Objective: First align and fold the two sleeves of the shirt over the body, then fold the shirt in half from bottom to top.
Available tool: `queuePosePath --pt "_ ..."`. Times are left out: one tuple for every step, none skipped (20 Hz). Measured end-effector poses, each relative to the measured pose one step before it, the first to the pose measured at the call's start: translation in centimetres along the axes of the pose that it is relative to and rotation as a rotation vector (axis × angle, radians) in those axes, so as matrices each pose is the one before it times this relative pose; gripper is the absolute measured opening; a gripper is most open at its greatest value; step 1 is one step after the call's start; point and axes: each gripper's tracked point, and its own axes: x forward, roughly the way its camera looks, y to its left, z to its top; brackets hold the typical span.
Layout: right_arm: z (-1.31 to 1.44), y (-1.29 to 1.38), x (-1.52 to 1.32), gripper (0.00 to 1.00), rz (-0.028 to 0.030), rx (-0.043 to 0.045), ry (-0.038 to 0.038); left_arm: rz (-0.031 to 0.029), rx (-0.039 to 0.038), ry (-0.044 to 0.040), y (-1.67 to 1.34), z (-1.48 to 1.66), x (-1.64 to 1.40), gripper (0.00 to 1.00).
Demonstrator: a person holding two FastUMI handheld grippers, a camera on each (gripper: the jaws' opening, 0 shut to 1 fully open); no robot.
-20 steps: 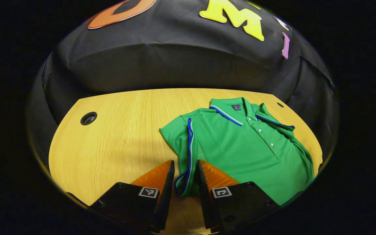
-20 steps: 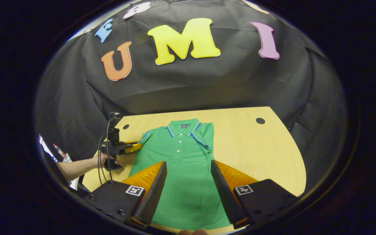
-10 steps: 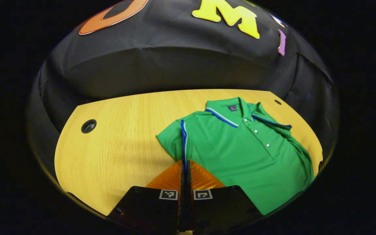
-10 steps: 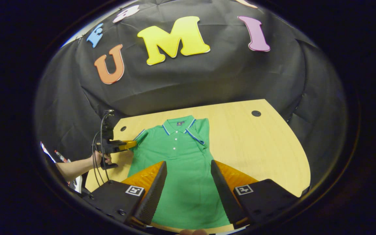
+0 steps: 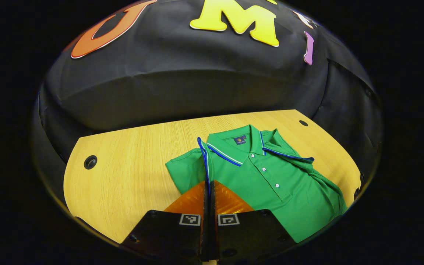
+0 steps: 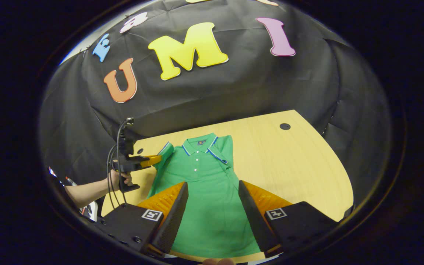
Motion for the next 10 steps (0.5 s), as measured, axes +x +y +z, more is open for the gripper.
queuePosePath --pt "0.050 -0.475 -0.232 0.87 -0.00600 0.00681 -0.00548 0.01345 0.00216 0.01805 -0.182 -0.280 0.428 0.04" --pt "-0.096 -0.481 -0.209 0.82 -0.00749 0.00752 -0.00342 0.00830 -0.00255 0.01457 -0.249 -0.359 0.397 0.04" --pt "-0.026 -0.565 -0.209 0.87 -0.00872 0.00781 -0.00255 0.00441 -0.00654 0.01252 -0.270 -0.298 0.148 0.04" --pt "-0.135 -0.470 -0.079 0.92 -0.00604 0.00880 -0.00051 -0.00281 -0.01000 0.00214 -0.281 0.009 -0.150 0.05" --pt "-0.158 -0.234 -0.047 0.87 -0.00704 0.00886 0.00137 -0.00581 -0.00933 -0.00038 -0.352 0.120 -0.251 0.07" --pt "-0.299 -0.290 0.092 0.87 -0.00328 0.00523 0.00508 -0.01904 -0.01184 -0.00589 -0.491 0.062 -0.192 0.07" --pt "-0.261 -0.228 0.141 0.87 0.00047 0.00133 0.00847 -0.02705 -0.01037 -0.00549 -0.686 0.190 -0.470 0.15" --pt "-0.179 0.037 0.120 0.87 0.00323 -0.00104 0.00248 -0.02024 -0.01071 -0.00951 -0.451 0.165 -0.456 0.17" --pt "0.093 0.091 -0.066 0.82 0.00376 -0.00335 -0.00253 0.00041 -0.00270 -0.00805 0.036 0.256 -0.650 0.43" --pt "0.146 0.172 -0.082 0.82 0.00520 -0.00775 -0.00373 0.01522 -0.00429 -0.00383 0.360 -0.041 -0.459 0.69"
